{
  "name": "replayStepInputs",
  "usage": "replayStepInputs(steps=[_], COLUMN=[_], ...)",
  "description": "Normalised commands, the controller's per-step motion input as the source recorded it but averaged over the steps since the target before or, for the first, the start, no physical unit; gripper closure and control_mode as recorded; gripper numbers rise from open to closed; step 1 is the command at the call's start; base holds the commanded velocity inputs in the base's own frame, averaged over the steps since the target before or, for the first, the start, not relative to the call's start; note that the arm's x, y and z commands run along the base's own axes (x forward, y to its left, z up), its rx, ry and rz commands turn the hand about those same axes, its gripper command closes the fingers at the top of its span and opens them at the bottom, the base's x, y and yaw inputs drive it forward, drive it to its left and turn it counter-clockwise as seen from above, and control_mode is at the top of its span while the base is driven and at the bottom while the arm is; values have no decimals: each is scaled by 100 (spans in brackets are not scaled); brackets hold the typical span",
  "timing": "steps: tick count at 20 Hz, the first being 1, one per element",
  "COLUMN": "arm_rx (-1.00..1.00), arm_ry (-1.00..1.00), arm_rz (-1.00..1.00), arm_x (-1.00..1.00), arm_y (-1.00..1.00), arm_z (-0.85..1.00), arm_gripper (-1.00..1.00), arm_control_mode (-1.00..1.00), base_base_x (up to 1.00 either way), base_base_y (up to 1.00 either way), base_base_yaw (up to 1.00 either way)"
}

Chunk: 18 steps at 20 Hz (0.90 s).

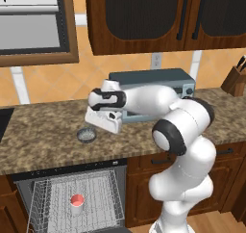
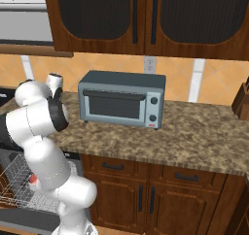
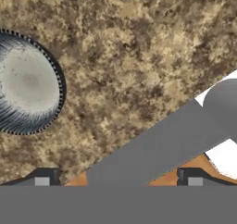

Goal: Pick up the cup and bowl from the counter, place them in the dishwasher, and close the dishwasher door.

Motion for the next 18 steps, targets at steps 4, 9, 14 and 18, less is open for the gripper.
replayStepInputs(steps=[4, 9, 14, 18], arm_rx=[-12, -8, -7, -6], arm_ry=[0, 2, 5, 7], arm_rz=[0, 0, 0, 0], arm_x=[20, 21, 41, 52], arm_y=[17, 18, 18, 7], arm_z=[-48, -12, -1, 0], arm_gripper=[-100, -100, -100, -100], arm_control_mode=[-100, -100, -100, -100], base_base_x=[0, 0, 0, 0], base_base_y=[0, 0, 0, 0], base_base_yaw=[0, 0, 0, 0])
